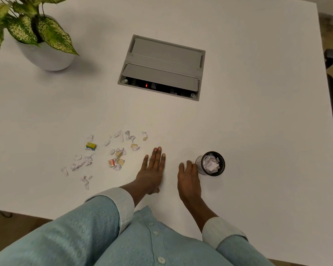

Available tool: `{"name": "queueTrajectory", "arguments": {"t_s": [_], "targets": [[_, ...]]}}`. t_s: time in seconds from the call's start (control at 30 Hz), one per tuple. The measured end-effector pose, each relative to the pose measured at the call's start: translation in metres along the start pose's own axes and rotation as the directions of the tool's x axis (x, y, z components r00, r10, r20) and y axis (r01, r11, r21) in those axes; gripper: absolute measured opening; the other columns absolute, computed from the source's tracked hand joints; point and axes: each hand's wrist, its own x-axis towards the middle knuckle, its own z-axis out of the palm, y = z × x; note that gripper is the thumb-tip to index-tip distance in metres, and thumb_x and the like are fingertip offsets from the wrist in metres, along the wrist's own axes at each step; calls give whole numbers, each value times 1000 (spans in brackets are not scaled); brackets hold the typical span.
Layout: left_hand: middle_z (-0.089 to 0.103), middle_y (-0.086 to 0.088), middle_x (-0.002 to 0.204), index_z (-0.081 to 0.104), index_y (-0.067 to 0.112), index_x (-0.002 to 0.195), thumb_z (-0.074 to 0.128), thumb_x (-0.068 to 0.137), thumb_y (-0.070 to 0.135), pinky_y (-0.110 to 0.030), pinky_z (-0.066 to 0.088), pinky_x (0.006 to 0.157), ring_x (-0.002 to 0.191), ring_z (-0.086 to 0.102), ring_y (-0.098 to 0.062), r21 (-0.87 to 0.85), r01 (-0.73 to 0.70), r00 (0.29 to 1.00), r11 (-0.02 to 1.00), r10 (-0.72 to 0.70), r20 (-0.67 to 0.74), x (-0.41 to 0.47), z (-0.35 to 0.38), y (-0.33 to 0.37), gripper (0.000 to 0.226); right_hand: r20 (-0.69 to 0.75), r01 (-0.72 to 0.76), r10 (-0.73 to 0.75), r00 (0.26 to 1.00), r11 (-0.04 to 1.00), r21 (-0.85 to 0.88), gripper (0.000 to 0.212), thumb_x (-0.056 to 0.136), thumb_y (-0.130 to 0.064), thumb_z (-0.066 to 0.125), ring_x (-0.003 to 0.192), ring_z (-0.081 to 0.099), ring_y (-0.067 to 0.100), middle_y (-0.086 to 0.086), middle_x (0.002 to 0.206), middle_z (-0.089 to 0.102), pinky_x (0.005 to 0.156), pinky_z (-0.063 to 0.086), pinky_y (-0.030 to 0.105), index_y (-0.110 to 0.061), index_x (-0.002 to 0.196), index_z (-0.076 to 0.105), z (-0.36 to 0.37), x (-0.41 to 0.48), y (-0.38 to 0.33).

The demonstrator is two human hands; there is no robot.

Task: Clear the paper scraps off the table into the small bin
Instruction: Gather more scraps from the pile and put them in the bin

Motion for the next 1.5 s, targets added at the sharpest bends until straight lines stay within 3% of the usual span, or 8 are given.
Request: {"name": "queueTrajectory", "arguments": {"t_s": [0.17, 0.33, 0.57, 0.77, 0.93, 1.1, 1.3, 1.5], "targets": [[-47, -26, 154, -31, 1, 153, 85, 80, 40, -63, -6, 125, 142, -43, -44, -6, 4, 1000, 1000, -4, 5, 2, 1, 0, 142, -27, 87, -87, 996, 996, -24, 35, 63, 10, 81, 94, 63, 27, 12, 97, 65, 59, 55, 29, -7, 91, 68, -3, -3, 3], [-50, -25, 152, -32, 1, 152, 85, 79, 39, -62, -10, 124, 140, -46, -43, -25, 4, 1000, 1000, -4, 16, 3, 2, 0, 143, -21, 85, -83, 996, 987, 138, 32, 87, 9, 55, 108, 56, 26, 7, 116, 61, 76, 53, 36, -7, 111, 68, 1, -6, 11], [-50, -26, 151, -34, 0, 151, 84, 78, 43, -62, -10, 123, 142, -45, -44, 3, 4, 1000, 1000, -4, -4, 3, 2, -1, 145, -482, 141, 154, 862, 842, 520, 13, 84, 3, 74, 83, 64, 13, -1, 88, 68, 75, 50, 20, -10, 84, 75, -53, -27, 26], [-46, -30, 153, -31, -4, 151, 84, 77, 49, -65, -5, 124, 144, -40, -48, 35, 5, 1000, 999, -4, -10, 3, 3, 0, 146, -507, -26, 438, 742, 776, 631, 13, 84, -2, 77, 70, 67, 17, -1, 86, 69, 65, 54, 34, -15, 84, 76, -90, -17, 74], [-47, -30, 152, -32, -3, 150, 83, 77, 49, -65, -6, 124, 143, -41, -47, 36, 2, 1000, 999, -2, 3, 4, 1, -1, 146, -415, -121, 466, 782, 766, 631, 19, 93, -6, 63, 91, 72, 20, -1, 103, 75, 81, 58, 41, -16, 102, 76, -92, -10, 87], [-45, -30, 154, -31, -3, 151, 81, 79, 50, -64, -3, 124, 145, -39, -47, 46, -2, 1000, 999, 1, 13, 1, -2, 0, 144, -493, -40, 386, 780, 816, 577, 31, 82, 12, 59, 87, 70, 26, 2, 96, 72, 71, 56, 40, -13, 92, 75, -82, -20, 73], [-46, -30, 153, -32, -4, 150, 81, 81, 47, -65, -3, 124, 144, -40, -48, 42, -1, 1000, 999, 0, 22, -1, -5, 1, 142, -351, 74, 172, 921, 805, 588, 29, 81, 10, 67, 89, 65, 8, -6, 94, 70, 77, 56, 26, -16, 91, 75, -38, -38, 34], [-48, -29, 152, -34, -3, 149, 82, 81, 43, -65, -6, 123, 141, -43, -48, 29, 6, 999, 1000, -8, 44, 1, -4, 2, 142, -156, 23, 21, 988, 962, 273, 51, 84, 2, 70, 119, 60, 25, 8, 130, 60, 71, 60, 35, -13, 132, 63, 11, -43, 22]]}}
